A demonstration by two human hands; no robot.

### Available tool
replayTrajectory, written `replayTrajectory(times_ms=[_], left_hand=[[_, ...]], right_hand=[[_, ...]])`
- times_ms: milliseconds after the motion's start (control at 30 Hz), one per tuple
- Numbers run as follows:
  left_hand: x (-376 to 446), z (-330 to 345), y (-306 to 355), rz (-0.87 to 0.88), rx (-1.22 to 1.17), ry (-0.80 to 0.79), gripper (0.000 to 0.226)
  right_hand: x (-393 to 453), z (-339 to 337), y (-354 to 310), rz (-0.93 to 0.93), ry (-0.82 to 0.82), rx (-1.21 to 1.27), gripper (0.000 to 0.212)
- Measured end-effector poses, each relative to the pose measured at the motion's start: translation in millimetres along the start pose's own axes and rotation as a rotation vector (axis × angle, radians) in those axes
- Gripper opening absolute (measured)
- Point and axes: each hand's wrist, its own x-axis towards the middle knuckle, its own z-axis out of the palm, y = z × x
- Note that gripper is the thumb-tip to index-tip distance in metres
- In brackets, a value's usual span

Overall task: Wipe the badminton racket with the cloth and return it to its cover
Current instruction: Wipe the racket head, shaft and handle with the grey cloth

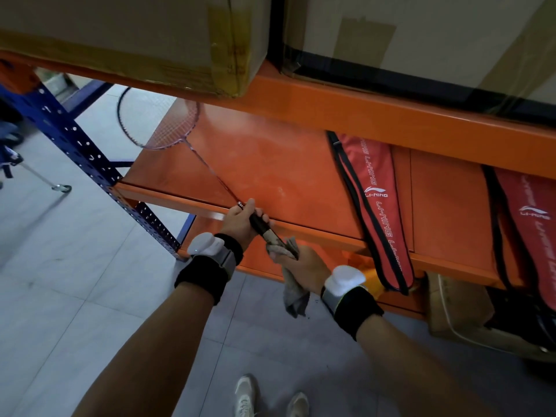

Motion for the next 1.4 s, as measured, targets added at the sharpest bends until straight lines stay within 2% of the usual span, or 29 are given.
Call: replayTrajectory(times_ms=[100, 167, 233, 300, 367, 500, 600, 700, 800, 900, 1000, 1133, 1300, 1400], left_hand=[[2, -3, 2, 0.054, -0.024, 0.122, 0.022], [5, -5, 3, 0.074, -0.063, 0.177, 0.020], [8, -7, 4, 0.081, -0.080, 0.208, 0.023], [10, -6, 5, 0.085, -0.072, 0.217, 0.024], [10, -5, 5, 0.082, -0.062, 0.212, 0.025], [9, -1, 4, 0.061, -0.053, 0.187, 0.025], [12, 4, 7, 0.063, -0.036, 0.211, 0.026], [20, 8, 14, 0.066, -0.035, 0.233, 0.026], [22, 14, 14, 0.063, -0.072, 0.227, 0.025], [19, 23, 3, 0.074, -0.089, 0.256, 0.024], [19, 32, -7, 0.084, -0.151, 0.323, 0.025], [23, 34, -14, 0.112, -0.167, 0.414, 0.027], [26, 37, -26, 0.118, -0.124, 0.424, 0.027], [29, 36, -26, 0.136, -0.105, 0.429, 0.027]], right_hand=[[-3, 1, 8, -0.226, 0.222, -0.267, 0.030], [-7, 1, 12, -0.390, 0.317, -0.283, 0.031], [-10, 2, 13, -0.462, 0.365, -0.202, 0.025], [-14, 1, 14, -0.424, 0.339, -0.086, 0.024], [-17, -2, 18, -0.370, 0.307, -0.021, 0.034], [-27, -8, 28, -0.336, 0.241, -0.017, 0.050], [-36, -21, 40, -0.271, 0.242, -0.063, 0.035], [-45, -36, 50, -0.219, 0.370, -0.006, 0.011], [-51, -42, 45, -0.139, 0.508, 0.242, 0.015], [-46, -35, 33, -0.070, 0.594, 0.353, 0.010], [-41, -23, 24, 0.010, 0.667, 0.459, 0.019], [-41, -15, 25, 0.043, 0.698, 0.431, 0.011], [-40, -24, 32, 0.063, 0.708, 0.388, 0.012], [-39, -31, 39, 0.104, 0.622, 0.359, 0.016]])
